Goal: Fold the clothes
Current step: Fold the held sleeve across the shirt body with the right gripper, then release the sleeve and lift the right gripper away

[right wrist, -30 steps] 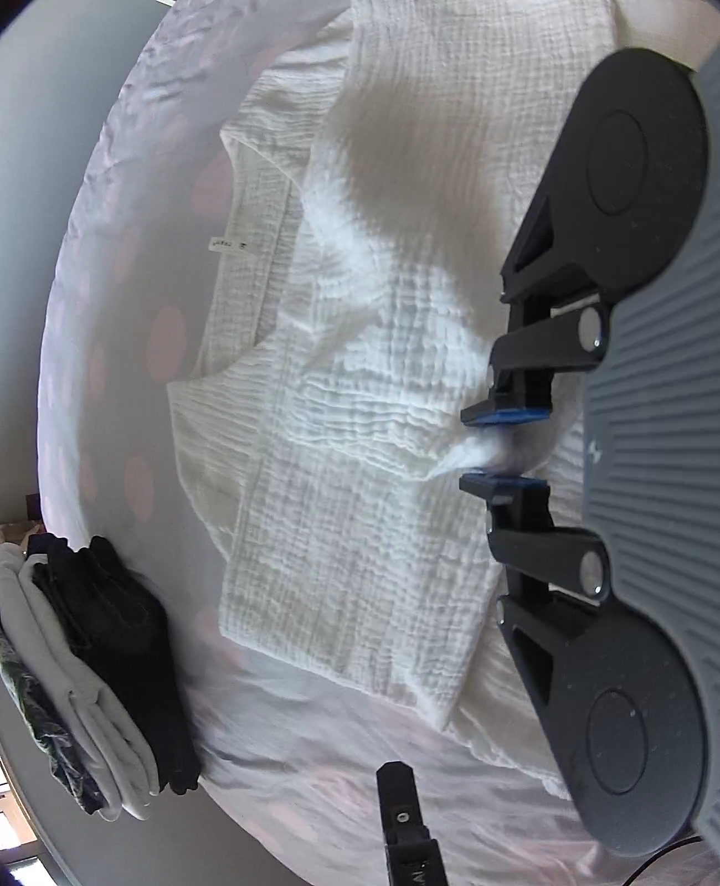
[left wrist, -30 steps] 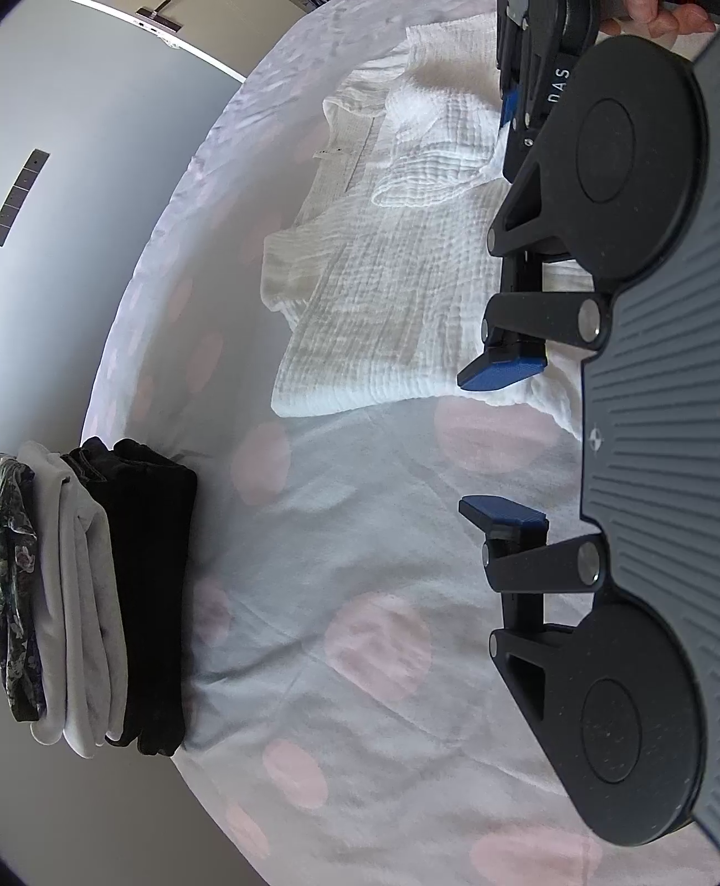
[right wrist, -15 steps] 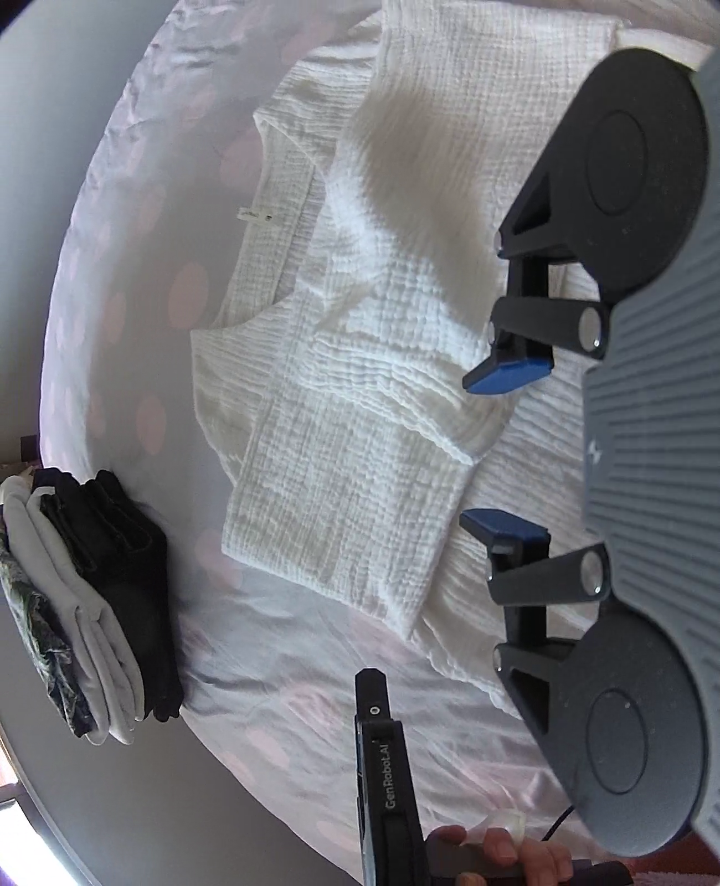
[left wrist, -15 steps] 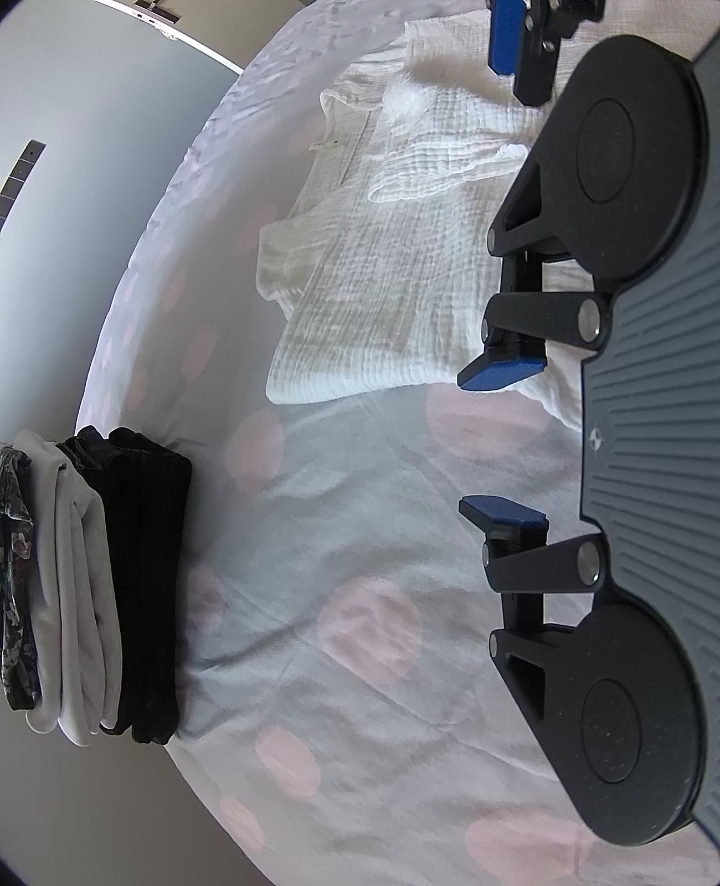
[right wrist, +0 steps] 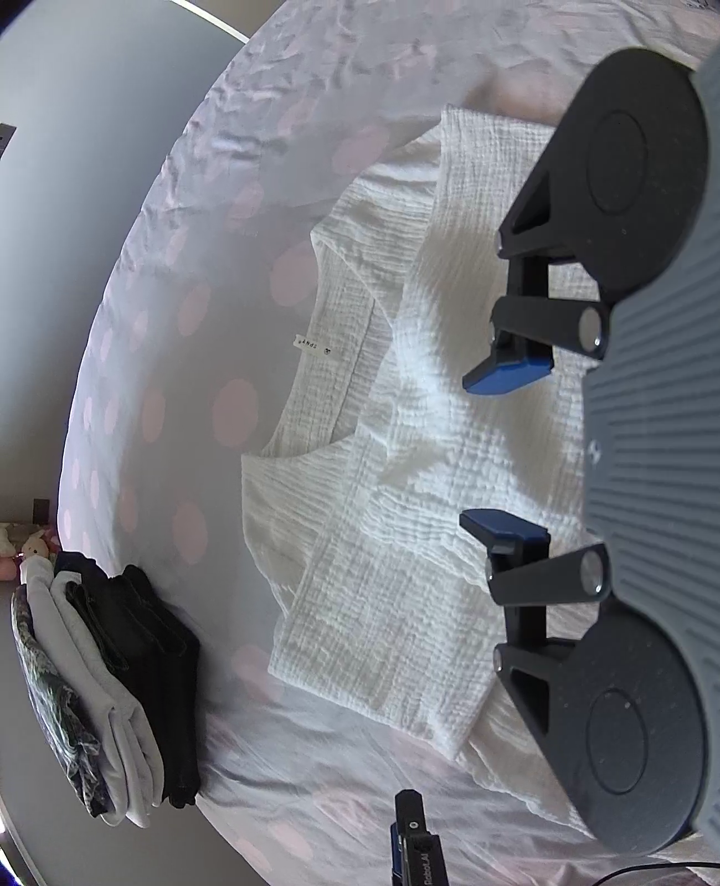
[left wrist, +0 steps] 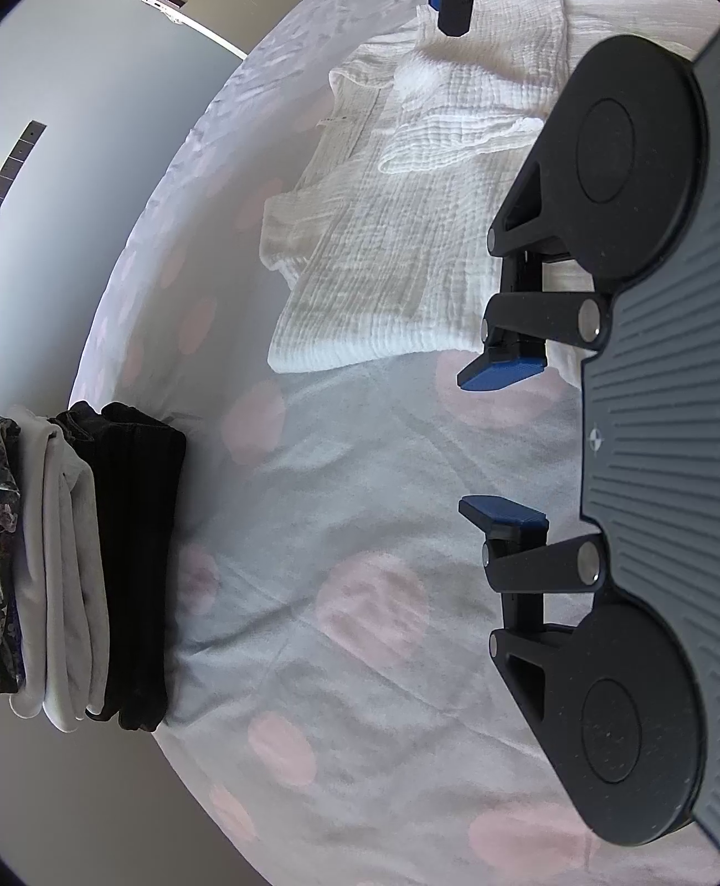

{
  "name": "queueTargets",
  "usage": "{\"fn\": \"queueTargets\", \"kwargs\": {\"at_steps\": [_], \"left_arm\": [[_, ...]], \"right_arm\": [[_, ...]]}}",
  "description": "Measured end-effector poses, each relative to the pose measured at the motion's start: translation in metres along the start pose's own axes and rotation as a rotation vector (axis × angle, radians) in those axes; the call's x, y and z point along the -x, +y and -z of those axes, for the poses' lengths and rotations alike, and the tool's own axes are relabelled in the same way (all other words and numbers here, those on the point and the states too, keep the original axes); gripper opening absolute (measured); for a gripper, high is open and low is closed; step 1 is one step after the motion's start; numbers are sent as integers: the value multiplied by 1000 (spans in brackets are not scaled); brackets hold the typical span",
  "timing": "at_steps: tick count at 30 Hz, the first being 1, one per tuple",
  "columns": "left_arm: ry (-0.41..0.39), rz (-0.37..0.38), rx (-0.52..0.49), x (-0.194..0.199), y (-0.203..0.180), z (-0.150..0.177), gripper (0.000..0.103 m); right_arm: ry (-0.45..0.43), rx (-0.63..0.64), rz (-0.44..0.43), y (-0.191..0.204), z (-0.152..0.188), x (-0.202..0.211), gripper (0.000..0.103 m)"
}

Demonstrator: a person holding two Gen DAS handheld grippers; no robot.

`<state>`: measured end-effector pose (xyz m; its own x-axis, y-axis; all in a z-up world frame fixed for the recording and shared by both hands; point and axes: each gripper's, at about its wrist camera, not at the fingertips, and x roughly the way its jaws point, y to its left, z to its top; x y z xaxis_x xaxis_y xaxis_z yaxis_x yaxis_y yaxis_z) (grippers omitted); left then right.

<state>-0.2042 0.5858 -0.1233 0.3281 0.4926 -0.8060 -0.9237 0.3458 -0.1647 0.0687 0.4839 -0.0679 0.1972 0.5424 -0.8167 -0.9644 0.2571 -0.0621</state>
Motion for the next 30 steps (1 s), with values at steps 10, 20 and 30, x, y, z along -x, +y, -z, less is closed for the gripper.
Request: {"fn": "queueTargets", "kwargs": {"at_steps": [10,20,30], "left_arm": [[22,1,-49,-13,-10,1,49],[41,5,-46,-21,-8,1,49],[43,7,-44,-19,-9,2,49]], "right_arm": [[37,-119,-114,12,-23,-48,50],[104,-237,-114,25,-1,-101,63],[13,-471,-168,-43,5,-61,11]]}}
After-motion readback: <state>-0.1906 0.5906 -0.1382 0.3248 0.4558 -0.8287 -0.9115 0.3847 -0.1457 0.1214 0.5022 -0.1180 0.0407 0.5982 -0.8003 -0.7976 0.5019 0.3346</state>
